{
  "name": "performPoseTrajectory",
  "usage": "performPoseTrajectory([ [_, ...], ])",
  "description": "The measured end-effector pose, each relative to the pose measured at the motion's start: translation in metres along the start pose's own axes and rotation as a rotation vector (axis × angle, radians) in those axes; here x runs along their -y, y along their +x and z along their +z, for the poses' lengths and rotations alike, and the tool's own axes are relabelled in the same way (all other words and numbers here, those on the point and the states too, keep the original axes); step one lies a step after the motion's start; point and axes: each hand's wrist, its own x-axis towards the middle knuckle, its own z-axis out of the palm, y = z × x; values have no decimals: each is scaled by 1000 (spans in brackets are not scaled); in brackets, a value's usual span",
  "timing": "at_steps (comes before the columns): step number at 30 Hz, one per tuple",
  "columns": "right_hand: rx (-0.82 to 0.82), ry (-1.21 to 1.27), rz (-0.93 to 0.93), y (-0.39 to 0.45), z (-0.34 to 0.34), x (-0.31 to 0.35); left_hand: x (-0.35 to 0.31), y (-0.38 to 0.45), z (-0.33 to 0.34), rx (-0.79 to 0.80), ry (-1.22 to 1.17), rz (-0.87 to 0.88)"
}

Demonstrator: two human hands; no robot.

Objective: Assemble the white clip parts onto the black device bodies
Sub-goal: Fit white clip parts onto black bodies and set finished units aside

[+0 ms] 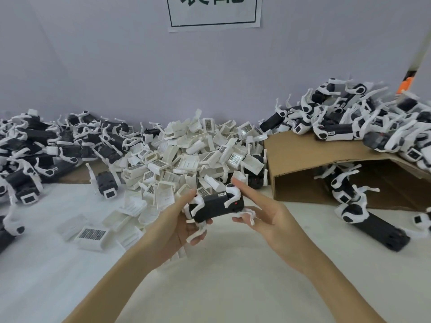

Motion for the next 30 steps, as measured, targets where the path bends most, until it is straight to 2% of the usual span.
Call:
performPoseTrajectory([
  [3, 90, 269, -3, 0, 0, 1, 0, 3, 1, -19, -46, 66],
  [6, 9, 532, 67, 4, 3, 1, -1, -4, 7, -50, 101, 228],
  [7, -37, 514, 97, 5, 6, 0, 0, -6, 7, -72, 198, 275],
  [9, -89, 316, 108, 5, 11, -3, 2, -10, 6, -104, 369, 324],
  [12, -111, 150, 93, 3, 16, -4, 3, -11, 5, -101, 449, 374],
  [16, -14, 42, 79, -1, 13, -5, -1, -13, 2, -147, 457, 468],
  [18, 58, 11, 97, -3, 11, -7, -4, -14, 2, -180, 546, 526],
  [21, -1, -150, 25, -5, 17, -7, -8, -15, 6, -231, 852, 793],
  [25, -129, -279, -166, -3, 34, -8, 0, -17, 22, -329, 1271, 1343],
  [27, -144, -249, -210, -3, 36, -10, 4, -18, 31, -355, 1335, 1453],
  [30, -155, -279, -250, -4, 35, -11, 7, -21, 39, -340, 1335, 1418],
])
